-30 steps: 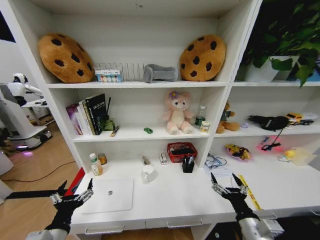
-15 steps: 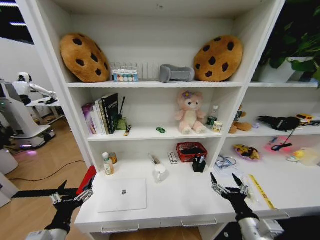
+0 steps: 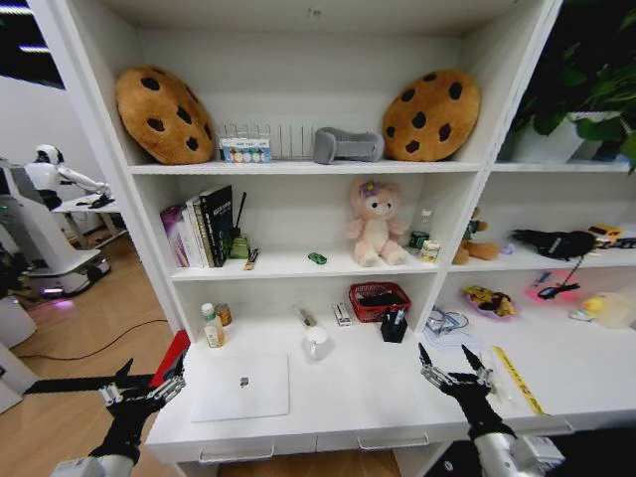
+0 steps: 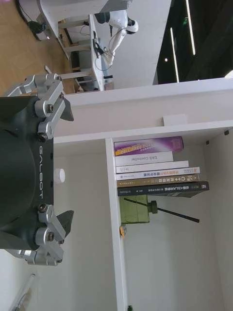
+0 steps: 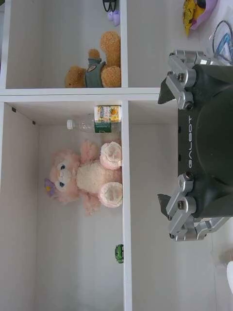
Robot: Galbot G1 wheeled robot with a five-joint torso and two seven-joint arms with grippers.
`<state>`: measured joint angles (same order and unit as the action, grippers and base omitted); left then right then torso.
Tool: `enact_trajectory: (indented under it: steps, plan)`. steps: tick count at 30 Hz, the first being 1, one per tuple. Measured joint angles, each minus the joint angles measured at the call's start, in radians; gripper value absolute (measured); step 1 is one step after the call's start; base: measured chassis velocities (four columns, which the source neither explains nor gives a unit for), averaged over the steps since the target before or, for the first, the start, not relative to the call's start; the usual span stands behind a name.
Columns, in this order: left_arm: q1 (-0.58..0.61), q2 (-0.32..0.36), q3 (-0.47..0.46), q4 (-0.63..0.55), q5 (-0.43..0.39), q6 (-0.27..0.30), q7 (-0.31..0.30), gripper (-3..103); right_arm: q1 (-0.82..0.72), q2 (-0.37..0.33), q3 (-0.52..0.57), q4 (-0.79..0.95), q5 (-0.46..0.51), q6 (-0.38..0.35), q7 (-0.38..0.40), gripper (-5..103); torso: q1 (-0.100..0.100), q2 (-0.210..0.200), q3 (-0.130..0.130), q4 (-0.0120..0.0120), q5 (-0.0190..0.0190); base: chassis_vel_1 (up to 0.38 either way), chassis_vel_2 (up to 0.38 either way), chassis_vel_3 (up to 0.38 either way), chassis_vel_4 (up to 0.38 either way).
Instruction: Organize the objects on the table.
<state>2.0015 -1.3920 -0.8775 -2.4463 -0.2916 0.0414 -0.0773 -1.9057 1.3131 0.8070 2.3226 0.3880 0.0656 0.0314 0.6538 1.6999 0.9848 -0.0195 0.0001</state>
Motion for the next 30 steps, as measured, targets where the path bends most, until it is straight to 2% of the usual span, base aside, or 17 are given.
enact_trajectory:
  steps: [13, 14, 18, 29, 30]
  plan:
    - [0.000, 0.000, 0.000, 0.000, 0.000, 0.000, 0.000, 100, 0.000, 0.000, 0.000, 0.000, 0.000, 0.000, 0.000, 100, 0.000, 0.000, 0.000, 0.0001, 0.0001, 0.155, -0.161, -0.168, 0.159]
    - [0.000, 0.000, 0.000, 0.000, 0.000, 0.000, 0.000, 100, 0.000, 0.000, 0.000, 0.000, 0.000, 0.000, 0.000, 100, 0.000, 0.000, 0.000, -0.0005, -0.0002, 0.248, -0.271, -0.270, 0.242]
    - [0.000, 0.000, 0.000, 0.000, 0.000, 0.000, 0.000, 100, 0.000, 0.000, 0.000, 0.000, 0.000, 0.000, 0.000, 100, 0.000, 0.000, 0.000, 0.0003, -0.0004, 0.259, -0.284, -0.276, 0.267]
    - [0.000, 0.000, 0.000, 0.000, 0.000, 0.000, 0.000, 100, 0.000, 0.000, 0.000, 0.000, 0.000, 0.000, 0.000, 100, -0.001, 0.000, 0.000, -0.0002, -0.0003, 0.328, -0.322, -0.317, 0.327]
    - [0.000, 0.000, 0.000, 0.000, 0.000, 0.000, 0.000, 100, 0.000, 0.000, 0.000, 0.000, 0.000, 0.000, 0.000, 100, -0.001, 0.001, -0.001, 0.0006, -0.0006, 0.274, -0.198, -0.230, 0.282]
